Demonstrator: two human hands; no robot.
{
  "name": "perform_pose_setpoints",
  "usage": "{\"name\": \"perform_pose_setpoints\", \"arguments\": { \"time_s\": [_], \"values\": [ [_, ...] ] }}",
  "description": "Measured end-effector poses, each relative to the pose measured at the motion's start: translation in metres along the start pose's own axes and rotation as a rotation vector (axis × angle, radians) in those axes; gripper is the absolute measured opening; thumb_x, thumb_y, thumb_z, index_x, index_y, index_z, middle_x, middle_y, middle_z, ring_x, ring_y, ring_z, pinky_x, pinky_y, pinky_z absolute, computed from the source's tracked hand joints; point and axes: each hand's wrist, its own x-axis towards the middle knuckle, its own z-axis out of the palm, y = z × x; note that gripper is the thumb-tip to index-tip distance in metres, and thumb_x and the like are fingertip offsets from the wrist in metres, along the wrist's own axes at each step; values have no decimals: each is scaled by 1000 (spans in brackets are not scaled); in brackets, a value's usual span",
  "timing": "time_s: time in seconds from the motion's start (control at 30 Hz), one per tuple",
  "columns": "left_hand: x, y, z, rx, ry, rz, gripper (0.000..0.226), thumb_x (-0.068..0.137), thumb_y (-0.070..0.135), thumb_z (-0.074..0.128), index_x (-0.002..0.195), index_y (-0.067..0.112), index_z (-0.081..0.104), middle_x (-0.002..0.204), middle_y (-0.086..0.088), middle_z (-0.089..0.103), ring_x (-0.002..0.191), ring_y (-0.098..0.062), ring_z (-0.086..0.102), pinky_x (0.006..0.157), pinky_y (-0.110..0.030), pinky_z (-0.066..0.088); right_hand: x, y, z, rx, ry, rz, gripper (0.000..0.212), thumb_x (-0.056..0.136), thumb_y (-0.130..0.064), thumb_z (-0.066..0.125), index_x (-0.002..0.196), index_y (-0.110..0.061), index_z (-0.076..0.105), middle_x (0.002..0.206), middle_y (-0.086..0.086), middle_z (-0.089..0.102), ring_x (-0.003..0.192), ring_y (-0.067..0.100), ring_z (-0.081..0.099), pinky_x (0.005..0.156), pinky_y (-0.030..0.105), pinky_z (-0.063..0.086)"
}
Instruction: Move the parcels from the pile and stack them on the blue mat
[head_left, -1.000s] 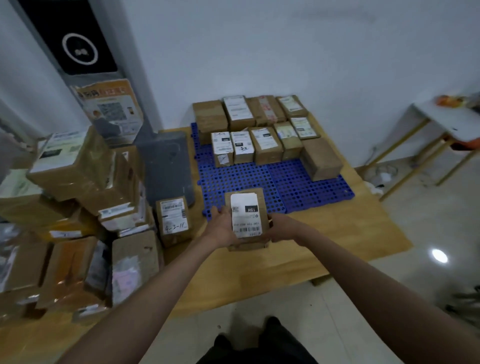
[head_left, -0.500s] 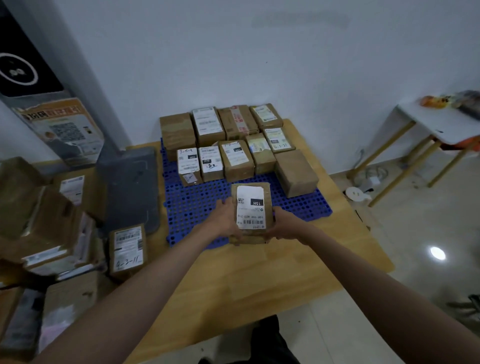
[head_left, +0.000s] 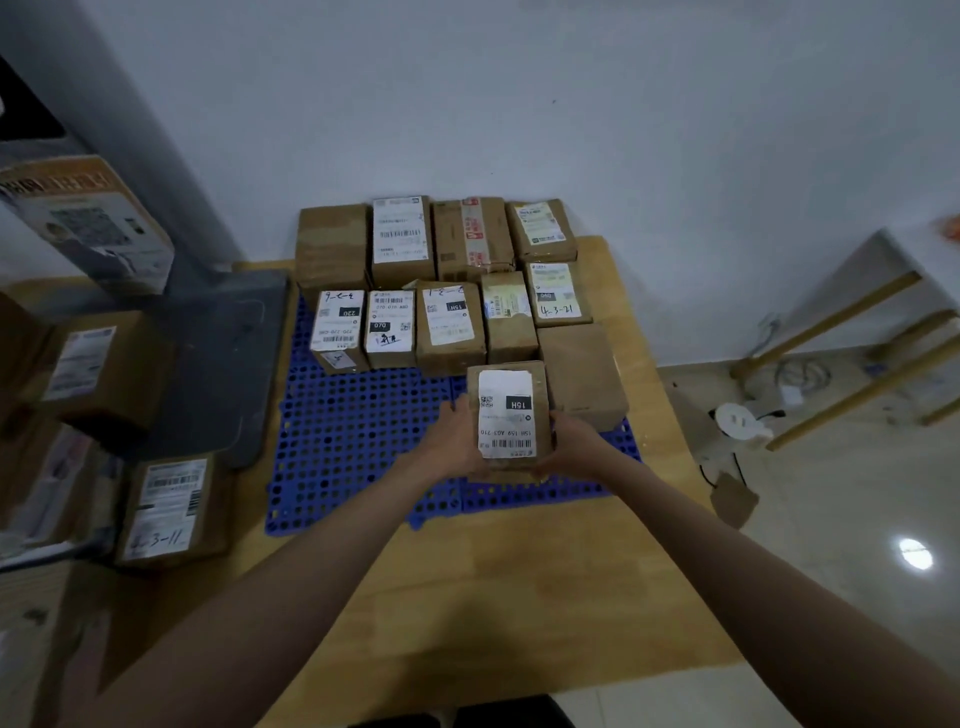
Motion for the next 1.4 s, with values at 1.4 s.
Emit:
{"name": "perform_pose_setpoints", "arguments": {
  "time_s": [1.4],
  "values": [
    [71,5,9,21,-30,-123,111,86,26,73,153,5,-12,156,-19,16,134,-35,38,98,-41,46,45,6,-17,-196,67,28,65,85,-18,70,138,-9,32,125,16,53,112,35,56,91,49,51]
  ]
}}
